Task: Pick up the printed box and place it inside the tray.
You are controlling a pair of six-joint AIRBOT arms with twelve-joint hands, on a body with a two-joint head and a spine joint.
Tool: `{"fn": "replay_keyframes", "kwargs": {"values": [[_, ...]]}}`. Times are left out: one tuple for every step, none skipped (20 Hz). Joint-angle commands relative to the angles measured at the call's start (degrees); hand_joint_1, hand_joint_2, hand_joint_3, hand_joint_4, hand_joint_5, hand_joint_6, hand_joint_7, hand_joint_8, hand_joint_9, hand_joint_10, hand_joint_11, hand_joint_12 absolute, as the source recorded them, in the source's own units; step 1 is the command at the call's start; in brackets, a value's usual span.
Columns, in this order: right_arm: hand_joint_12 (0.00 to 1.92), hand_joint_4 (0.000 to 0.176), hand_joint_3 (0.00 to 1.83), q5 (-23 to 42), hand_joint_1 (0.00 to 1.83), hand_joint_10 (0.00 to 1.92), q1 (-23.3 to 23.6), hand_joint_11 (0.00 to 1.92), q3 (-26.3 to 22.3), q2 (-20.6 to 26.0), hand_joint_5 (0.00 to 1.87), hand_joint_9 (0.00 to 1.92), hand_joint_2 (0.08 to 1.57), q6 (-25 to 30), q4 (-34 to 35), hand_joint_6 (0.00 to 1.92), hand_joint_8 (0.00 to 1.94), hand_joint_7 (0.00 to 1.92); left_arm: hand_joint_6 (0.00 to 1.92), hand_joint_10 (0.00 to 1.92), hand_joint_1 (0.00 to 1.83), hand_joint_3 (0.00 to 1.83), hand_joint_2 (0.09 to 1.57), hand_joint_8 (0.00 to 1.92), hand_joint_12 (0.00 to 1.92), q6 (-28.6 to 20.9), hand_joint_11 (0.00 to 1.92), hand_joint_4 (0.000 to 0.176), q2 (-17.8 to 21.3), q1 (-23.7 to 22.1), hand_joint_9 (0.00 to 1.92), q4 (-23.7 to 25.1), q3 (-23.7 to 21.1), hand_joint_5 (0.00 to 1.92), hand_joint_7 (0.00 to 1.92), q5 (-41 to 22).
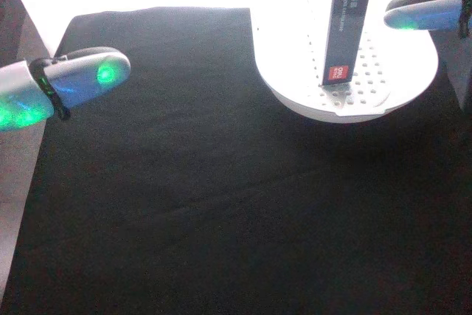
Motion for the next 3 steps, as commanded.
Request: {"fn": "replay_keyframes", "kwargs": {"values": [[0.89,0.176,0.0,8.5,0.6,0.0,0.0,0.0,-0.3,0.8,0.0,0.0,0.64,0.9,1.0,0.0,0.0,0.0,0.0,0.0,0.41,0.0,0.92,0.0,0.0,0.2,0.0,0.156,0.6,-0.3,0.0,-0.3,0.0,0.04,0.01,-8.3],[0.92,0.176,0.0,9.7,0.54,0.0,-0.6,0.0,-0.3,0.9,0.0,0.0,0.62,2.1,1.0,0.0,0.0,0.0,0.0,0.0,0.39,0.0,0.92,0.0,0.0,0.3,0.0,0.162,0.8,-0.3,0.0,0.0,-0.1,0.02,0.0,-8.7],[0.99,0.176,0.0,11.2,0.53,0.01,-1.4,0.0,-0.2,1.1,0.0,0.04,0.6,4.0,1.0,0.0,0.0,0.0,0.0,0.0,0.34,0.01,0.95,0.0,0.0,0.7,0.0,0.153,1.1,-0.3,0.0,0.2,-0.5,0.0,0.0,-9.4]]}}
